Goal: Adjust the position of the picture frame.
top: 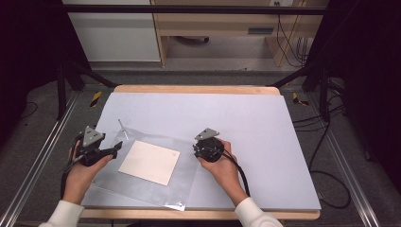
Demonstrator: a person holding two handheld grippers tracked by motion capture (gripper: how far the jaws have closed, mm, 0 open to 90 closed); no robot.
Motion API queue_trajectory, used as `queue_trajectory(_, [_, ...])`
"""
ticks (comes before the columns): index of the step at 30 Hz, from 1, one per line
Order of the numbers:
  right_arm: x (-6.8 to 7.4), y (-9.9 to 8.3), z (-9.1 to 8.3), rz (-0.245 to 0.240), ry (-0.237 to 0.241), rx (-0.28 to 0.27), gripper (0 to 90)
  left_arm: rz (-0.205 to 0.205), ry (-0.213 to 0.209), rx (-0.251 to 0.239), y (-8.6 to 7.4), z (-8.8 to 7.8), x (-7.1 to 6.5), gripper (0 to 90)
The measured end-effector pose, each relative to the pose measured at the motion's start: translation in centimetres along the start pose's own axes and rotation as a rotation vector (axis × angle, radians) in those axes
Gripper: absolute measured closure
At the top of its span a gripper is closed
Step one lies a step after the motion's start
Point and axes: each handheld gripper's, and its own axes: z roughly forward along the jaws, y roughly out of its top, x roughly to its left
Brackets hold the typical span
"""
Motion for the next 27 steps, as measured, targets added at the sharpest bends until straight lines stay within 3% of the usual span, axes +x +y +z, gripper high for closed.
queue_trajectory(2, [-0.2, 0.1, 0.7, 0.020, 0.014, 0.002, 59.7, 0.020, -0.006, 0.036, 0.4, 1.6, 0.8, 31.4])
queue_trajectory(6, [-0.5, 0.4, 1.6, 0.033, 0.025, 0.016, 62.6, 0.005, -0.011, 0.080, 0.5, 3.7, 1.8, 35.9])
queue_trajectory(8, [-0.7, 0.5, 1.9, 0.043, 0.028, 0.035, 65.5, -0.015, -0.015, 0.096, 0.4, 4.5, 2.3, 37.4])
queue_trajectory(9, [-0.8, 0.6, 2.0, 0.041, 0.033, 0.035, 68.3, -0.048, -0.033, 0.092, 0.4, 4.8, 2.6, 37.7])
queue_trajectory(14, [-0.7, 0.8, 2.1, 0.039, 0.044, 0.043, 76.1, -0.081, -0.045, 0.093, 0.9, 5.1, 2.6, 42.0])
queue_trajectory(22, [-0.7, 0.9, 2.5, 0.046, 0.050, 0.073, 79.5, -0.074, -0.035, 0.132, 1.9, 6.7, 2.3, 47.9])
queue_trajectory(24, [-0.7, 0.9, 2.5, 0.049, 0.056, 0.076, 81.3, -0.071, 0.000, 0.147, 2.0, 7.2, 2.4, 49.2])
queue_trajectory(27, [-0.7, 0.9, 2.5, 0.052, 0.060, 0.078, 82.5, -0.108, -0.003, 0.136, 1.8, 8.0, 2.9, 55.3])
